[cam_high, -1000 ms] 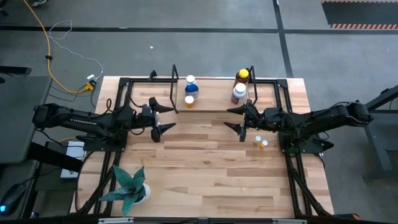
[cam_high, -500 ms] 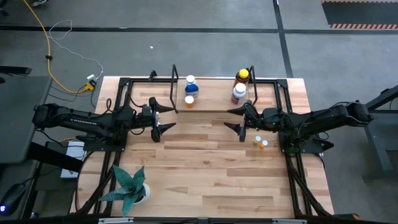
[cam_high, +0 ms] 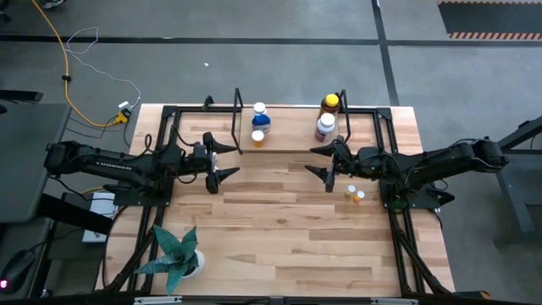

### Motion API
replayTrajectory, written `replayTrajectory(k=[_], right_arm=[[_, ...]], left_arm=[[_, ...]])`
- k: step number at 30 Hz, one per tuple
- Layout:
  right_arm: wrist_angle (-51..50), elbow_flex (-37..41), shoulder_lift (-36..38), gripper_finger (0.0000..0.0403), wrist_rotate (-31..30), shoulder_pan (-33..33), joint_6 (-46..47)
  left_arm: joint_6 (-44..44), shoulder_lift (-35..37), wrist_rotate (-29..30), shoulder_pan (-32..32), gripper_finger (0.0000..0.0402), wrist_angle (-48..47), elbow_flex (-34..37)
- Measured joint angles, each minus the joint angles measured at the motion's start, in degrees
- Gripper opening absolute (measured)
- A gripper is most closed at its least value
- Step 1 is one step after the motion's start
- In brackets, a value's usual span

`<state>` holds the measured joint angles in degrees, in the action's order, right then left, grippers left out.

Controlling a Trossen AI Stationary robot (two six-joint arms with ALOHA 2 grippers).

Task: Pick and place medicine bottles onto shelf by color
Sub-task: Put the small light yellow pill bottle on the shelf

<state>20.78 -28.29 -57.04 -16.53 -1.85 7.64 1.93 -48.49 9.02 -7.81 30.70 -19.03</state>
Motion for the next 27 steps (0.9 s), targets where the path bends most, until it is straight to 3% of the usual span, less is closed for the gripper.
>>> replayTrajectory(k=[7, 11, 15, 19, 23, 27], right_arm=[[0.00, 0.00, 0.00, 0.0291, 0.00, 0.00, 0.52], [-3.46, -1.19, 0.00, 0.0291, 1.21, -0.13, 7.04], [-18.36, -6.34, 0.00, 0.0291, 1.28, -1.90, 12.38], [-39.03, -11.62, 0.00, 0.0291, -2.88, -4.78, 19.31], [-59.14, -14.95, 0.00, 0.0291, -3.38, -7.51, 31.89], [-70.97, -14.04, 0.04, 0.0291, -3.41, -10.72, 45.30]], left_arm=[[0.51, 0.00, 0.02, 0.00, 0.0321, 0.00, -0.02], [0.46, 0.00, 0.03, 0.00, 0.0321, 0.00, -0.02], [0.46, 0.00, 0.04, 0.00, 0.0321, 0.00, -0.02], [0.46, 0.00, 0.07, 0.00, 0.0321, 0.00, -0.02], [0.46, 0.00, 0.07, 0.00, 0.0321, -0.02, -0.02], [0.48, 0.00, 0.09, 0.00, 0.0321, -0.02, -0.02]])
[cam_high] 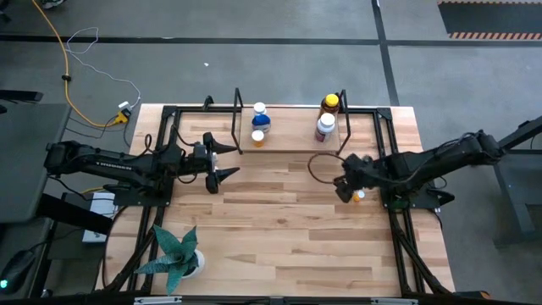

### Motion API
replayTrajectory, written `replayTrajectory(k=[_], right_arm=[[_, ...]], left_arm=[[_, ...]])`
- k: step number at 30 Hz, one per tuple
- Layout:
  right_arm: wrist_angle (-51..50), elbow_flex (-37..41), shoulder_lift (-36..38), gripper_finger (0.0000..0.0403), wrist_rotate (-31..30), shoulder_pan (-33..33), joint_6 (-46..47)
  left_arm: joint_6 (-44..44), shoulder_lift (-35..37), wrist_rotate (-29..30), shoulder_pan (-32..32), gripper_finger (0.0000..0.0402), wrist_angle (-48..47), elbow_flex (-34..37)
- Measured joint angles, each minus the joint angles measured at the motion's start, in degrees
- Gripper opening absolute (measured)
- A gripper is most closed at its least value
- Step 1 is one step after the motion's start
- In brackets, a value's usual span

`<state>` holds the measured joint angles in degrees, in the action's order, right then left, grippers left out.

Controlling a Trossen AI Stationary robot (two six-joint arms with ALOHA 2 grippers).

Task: Pick and place medicine bottles onto shelf by color
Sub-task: Put the small light yellow pill bottle on the shelf

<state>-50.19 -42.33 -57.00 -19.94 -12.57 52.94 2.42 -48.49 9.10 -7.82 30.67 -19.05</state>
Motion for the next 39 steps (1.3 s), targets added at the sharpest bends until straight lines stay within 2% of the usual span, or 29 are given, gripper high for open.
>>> replayTrajectory(k=[4, 9, 20, 25, 32, 39], right_arm=[[-4.46, 3.53, -0.02, 0.0291, 0.07, -2.38, 10.57], [-2.53, 7.07, -0.04, 0.0291, -0.02, -2.92, 14.01], [0.85, 9.58, -0.66, 0.0291, 2.66, -2.94, 9.90], [2.47, 9.58, -4.24, 0.0291, 4.48, -2.92, 7.64], [2.19, 9.58, -8.93, 0.0291, 4.04, -2.83, 8.53], [1.89, 9.38, -9.35, 0.0291, 2.13, -2.83, 8.74]], left_arm=[[0.94, 0.00, 0.08, 0.00, 0.0321, -0.70, -0.02], [0.93, -0.02, 0.13, -0.02, 0.0321, -0.89, -0.02], [0.94, -0.02, 0.11, -0.02, 0.0321, -0.87, -0.02], [0.98, -0.02, 0.11, -0.02, 0.0321, -0.89, -0.02], [0.91, -0.02, 0.09, -0.02, 0.0321, -0.91, -0.02], [0.98, -0.02, 0.07, -0.02, 0.0321, -0.89, -0.02]])
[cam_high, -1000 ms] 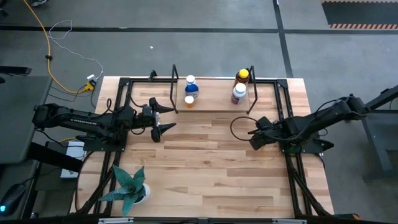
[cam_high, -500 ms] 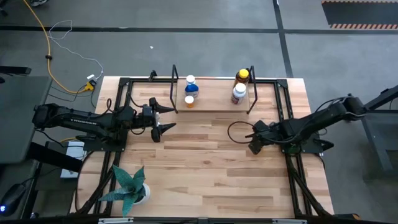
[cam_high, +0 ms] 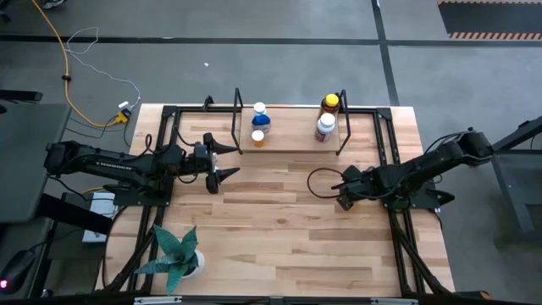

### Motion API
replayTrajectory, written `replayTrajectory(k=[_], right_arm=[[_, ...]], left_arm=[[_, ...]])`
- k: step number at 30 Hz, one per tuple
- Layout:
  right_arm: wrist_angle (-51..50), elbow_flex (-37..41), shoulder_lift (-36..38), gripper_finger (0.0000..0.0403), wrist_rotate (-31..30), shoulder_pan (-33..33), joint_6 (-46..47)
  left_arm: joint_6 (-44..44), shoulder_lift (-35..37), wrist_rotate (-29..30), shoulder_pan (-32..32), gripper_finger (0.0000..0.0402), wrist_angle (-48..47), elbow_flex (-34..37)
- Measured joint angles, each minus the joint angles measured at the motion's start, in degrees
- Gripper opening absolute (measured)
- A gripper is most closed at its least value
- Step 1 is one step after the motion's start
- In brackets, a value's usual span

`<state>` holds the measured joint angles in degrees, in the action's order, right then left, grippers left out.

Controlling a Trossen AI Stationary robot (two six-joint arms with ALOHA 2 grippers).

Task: Pick and place medicine bottles onto shelf by color
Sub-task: Put the small light yellow pill bottle on the shelf

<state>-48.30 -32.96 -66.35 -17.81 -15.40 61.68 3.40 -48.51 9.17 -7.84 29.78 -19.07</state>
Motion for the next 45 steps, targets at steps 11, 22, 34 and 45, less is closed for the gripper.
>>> replayTrajectory(k=[11, 22, 34, 45], right_arm=[[-1.13, -0.03, 0.00, 0.0194, 0.32, 0.02, 1.32], [-1.05, -0.06, 0.08, 0.0108, 0.42, 0.02, 1.29], [15.25, -6.89, 0.16, 0.0109, -1.11, 0.04, -15.40], [12.50, -29.93, -13.36, 0.0110, -9.88, 10.17, -37.97]], left_arm=[[0.02, 0.00, -0.02, 0.00, 0.0321, 0.00, 0.00], [0.02, 0.00, -0.02, 0.00, 0.0321, 0.00, 0.00], [0.04, 0.00, -0.02, 0.00, 0.0321, 0.00, 0.00], [0.94, 0.00, 0.00, 0.00, 0.0321, -0.04, 0.00]])
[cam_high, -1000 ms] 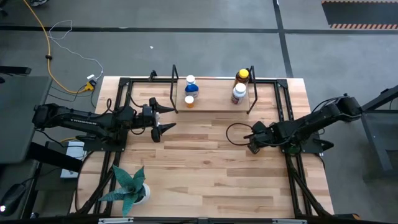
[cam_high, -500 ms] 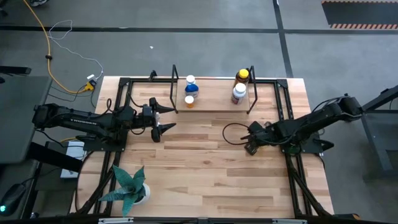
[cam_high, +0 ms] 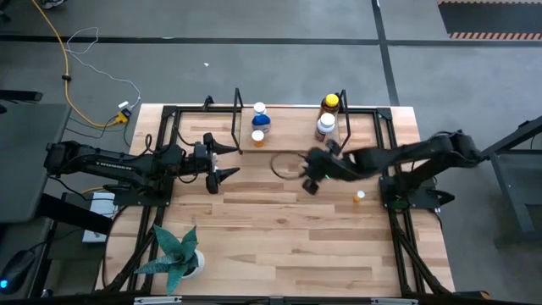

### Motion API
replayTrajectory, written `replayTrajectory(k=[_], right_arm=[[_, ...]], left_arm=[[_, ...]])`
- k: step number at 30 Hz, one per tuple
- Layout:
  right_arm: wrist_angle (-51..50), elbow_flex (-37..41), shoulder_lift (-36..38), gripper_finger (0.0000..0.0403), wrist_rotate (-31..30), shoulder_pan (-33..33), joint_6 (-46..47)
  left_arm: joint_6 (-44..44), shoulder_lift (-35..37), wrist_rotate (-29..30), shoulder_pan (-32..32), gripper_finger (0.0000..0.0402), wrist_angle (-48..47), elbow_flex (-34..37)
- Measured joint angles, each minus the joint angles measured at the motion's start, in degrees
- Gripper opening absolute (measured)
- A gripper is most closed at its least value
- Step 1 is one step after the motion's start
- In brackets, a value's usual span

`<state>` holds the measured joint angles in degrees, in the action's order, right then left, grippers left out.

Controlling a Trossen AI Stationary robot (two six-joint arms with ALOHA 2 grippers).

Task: Pick and place medicine bottles onto shelf by color
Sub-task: Put the small light yellow pill bottle on the shelf

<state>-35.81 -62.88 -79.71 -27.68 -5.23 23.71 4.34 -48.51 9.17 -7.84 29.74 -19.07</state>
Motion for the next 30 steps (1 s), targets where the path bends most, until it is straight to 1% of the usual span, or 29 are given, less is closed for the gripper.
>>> replayTrajectory(k=[4, 8, 13, 16, 22, 26, 30], right_arm=[[-3.93, -9.31, -6.83, 0.0110, 0.87, 6.54, -7.32], [-7.90, -16.98, -12.77, 0.0110, 1.82, 13.08, -12.33], [-10.72, -23.80, -18.52, 0.0110, 6.26, 21.30, -13.80], [-11.28, -25.66, -21.04, 0.0110, 7.61, 25.73, -13.19], [-11.24, -26.11, -24.77, 0.0110, 11.32, 32.96, -7.85], [-11.16, -26.11, -25.48, 0.0110, 12.55, 35.91, -4.08], [-11.64, -26.13, -25.46, 0.0110, 13.42, 37.22, -0.75]], left_arm=[[0.00, 0.00, -0.02, 0.00, 0.0321, -0.17, 0.00], [0.00, 0.00, -0.02, 0.00, 0.0321, -0.17, 0.00], [0.00, 0.00, -0.02, 0.00, 0.0321, -0.26, 0.00], [0.00, 0.00, -0.02, 0.01, 0.0321, -0.38, 0.00], [0.00, 0.00, 0.00, 0.01, 0.0321, -0.37, 0.00], [0.00, 0.00, 0.00, 0.01, 0.0321, -0.37, 0.00], [0.00, 0.00, 0.00, 0.02, 0.0321, -0.35, 0.00]])
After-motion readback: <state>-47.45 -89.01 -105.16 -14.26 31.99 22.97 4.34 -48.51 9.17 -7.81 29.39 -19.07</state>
